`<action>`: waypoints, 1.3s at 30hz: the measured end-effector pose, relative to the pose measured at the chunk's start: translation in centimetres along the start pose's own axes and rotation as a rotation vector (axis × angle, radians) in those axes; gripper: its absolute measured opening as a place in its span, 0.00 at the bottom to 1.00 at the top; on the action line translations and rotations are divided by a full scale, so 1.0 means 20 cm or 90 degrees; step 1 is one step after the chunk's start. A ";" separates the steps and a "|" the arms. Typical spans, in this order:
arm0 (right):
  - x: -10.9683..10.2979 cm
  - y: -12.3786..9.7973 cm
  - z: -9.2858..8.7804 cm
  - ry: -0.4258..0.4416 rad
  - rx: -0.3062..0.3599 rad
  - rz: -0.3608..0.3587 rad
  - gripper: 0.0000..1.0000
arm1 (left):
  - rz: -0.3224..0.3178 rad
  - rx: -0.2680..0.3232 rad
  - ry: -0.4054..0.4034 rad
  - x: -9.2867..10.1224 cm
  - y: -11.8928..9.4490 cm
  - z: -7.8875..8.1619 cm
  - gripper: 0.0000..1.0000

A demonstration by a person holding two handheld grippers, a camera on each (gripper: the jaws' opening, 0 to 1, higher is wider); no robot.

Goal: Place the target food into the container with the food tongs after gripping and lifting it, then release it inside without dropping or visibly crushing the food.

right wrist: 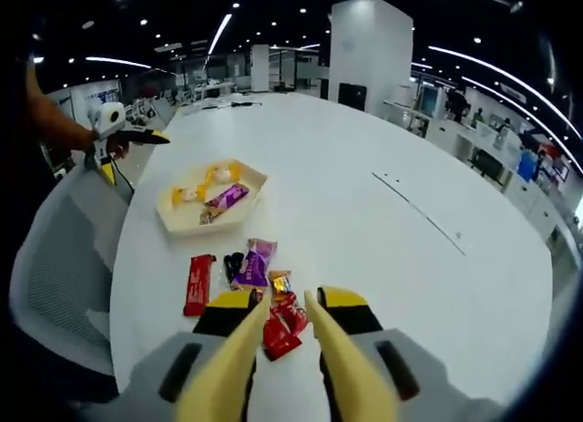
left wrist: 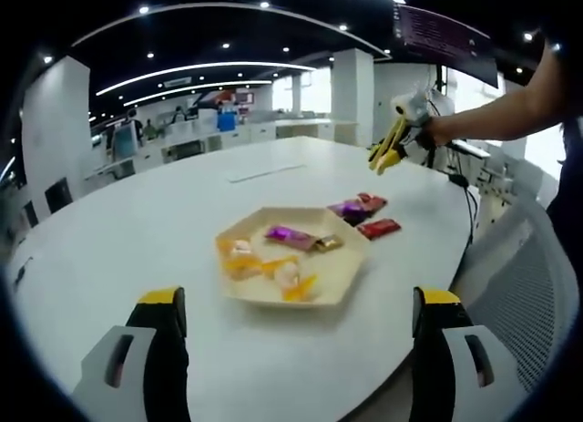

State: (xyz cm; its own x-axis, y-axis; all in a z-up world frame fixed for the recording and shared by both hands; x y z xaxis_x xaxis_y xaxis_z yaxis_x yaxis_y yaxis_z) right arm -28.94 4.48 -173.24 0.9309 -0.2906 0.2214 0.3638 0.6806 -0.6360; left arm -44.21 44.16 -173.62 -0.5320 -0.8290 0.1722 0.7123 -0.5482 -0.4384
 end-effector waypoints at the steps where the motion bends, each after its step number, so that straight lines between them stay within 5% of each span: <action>1: 0.00 0.01 -0.01 0.000 -0.002 0.003 0.26 | 0.000 -0.001 -0.002 0.00 0.00 0.00 1.00; 21: 0.00 0.22 -0.14 -0.066 -0.071 0.030 0.26 | 0.013 -0.035 -0.014 -0.01 0.01 -0.03 0.99; 30: 0.00 0.26 -0.13 -0.059 -0.077 0.032 0.27 | 0.008 -0.041 -0.013 -0.01 0.02 -0.04 0.97; 39: -0.03 0.29 -0.11 -0.125 -0.120 0.048 0.27 | 0.008 -0.040 -0.012 -0.01 0.02 -0.04 0.96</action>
State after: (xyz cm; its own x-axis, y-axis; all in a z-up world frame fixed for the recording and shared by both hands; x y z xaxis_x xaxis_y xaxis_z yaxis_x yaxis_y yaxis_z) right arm -27.42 7.13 -178.73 0.9508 -0.0952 0.2949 0.2969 0.5527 -0.7787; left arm -44.31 44.21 -174.52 -0.5145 -0.8378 0.1826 0.6878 -0.5304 -0.4956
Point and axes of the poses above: the point that each gripper's makers call its tool centre point, and the gripper's own axes: y roughly forward along the fingers, x roughly to its right, z roughly out of its top, the point moved 6 cm from there along -y, roughly backward along the fingers, and after that the axes turned 12 degrees about -y, right-handed, at the moved point
